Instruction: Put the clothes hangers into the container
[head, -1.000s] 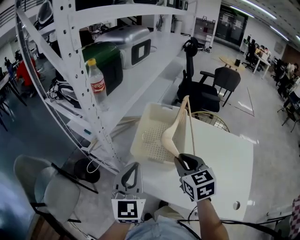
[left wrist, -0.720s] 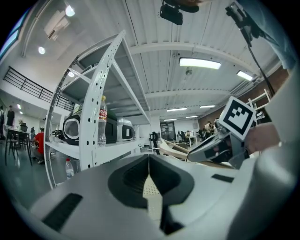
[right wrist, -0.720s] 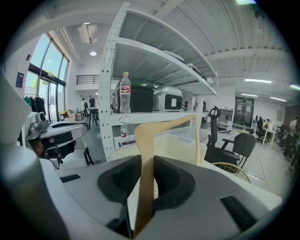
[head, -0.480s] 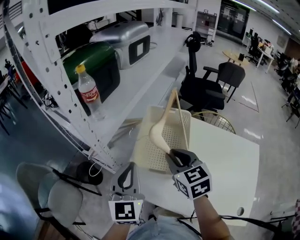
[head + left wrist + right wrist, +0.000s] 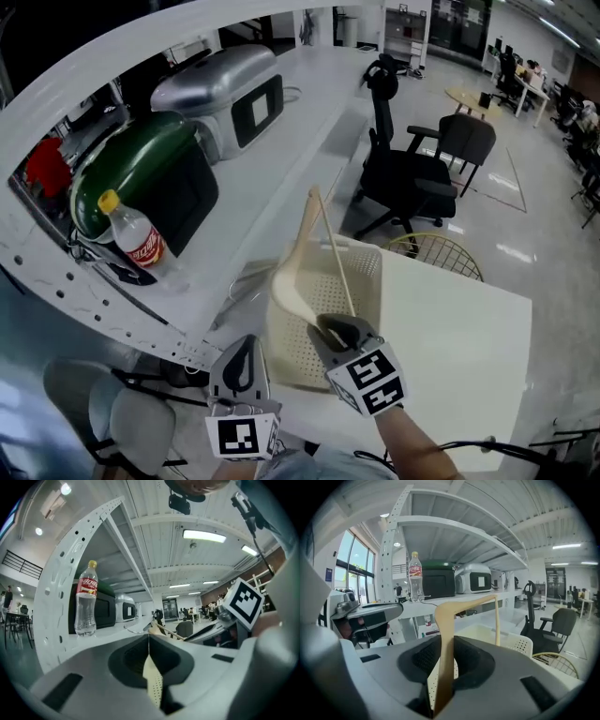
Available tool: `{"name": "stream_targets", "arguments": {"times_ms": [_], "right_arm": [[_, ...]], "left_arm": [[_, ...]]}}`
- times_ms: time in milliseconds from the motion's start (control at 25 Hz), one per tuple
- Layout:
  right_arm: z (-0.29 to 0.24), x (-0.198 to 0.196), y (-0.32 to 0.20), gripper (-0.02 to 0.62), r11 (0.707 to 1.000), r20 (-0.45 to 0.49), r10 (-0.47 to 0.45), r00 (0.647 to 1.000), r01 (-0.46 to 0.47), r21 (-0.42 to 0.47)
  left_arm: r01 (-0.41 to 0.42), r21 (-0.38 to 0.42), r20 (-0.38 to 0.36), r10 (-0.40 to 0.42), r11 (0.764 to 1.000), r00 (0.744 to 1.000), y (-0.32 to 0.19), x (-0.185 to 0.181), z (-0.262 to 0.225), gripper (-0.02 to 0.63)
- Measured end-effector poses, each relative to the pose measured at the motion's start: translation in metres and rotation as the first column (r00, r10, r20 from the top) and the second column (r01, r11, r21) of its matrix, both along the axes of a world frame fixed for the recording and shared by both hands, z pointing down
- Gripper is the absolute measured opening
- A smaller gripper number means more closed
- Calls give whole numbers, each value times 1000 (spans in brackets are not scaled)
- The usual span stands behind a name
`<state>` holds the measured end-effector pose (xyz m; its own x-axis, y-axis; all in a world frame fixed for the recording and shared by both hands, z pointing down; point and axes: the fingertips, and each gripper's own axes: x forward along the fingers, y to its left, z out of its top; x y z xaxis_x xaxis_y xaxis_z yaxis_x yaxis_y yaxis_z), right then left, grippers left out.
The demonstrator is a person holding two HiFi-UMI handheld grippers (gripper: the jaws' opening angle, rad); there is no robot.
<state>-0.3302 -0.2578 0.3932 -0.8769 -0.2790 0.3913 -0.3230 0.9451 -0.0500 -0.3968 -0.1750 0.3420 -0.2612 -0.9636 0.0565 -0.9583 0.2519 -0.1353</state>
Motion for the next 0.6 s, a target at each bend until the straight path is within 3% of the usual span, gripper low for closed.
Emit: {"name": "stream_targets", "arguments": {"times_ms": [360,600], "right_arm": [[41,-20,-20,90,997,-47,37,998,-40,-70],[66,-22,-25,91,988,-83,86,993,-96,-119]], "left_arm": [[-90,-41,-9,90,995,996,-38,-12,15,12],[-173,-74,-82,167,982,983,-56,-9,28,12]]}}
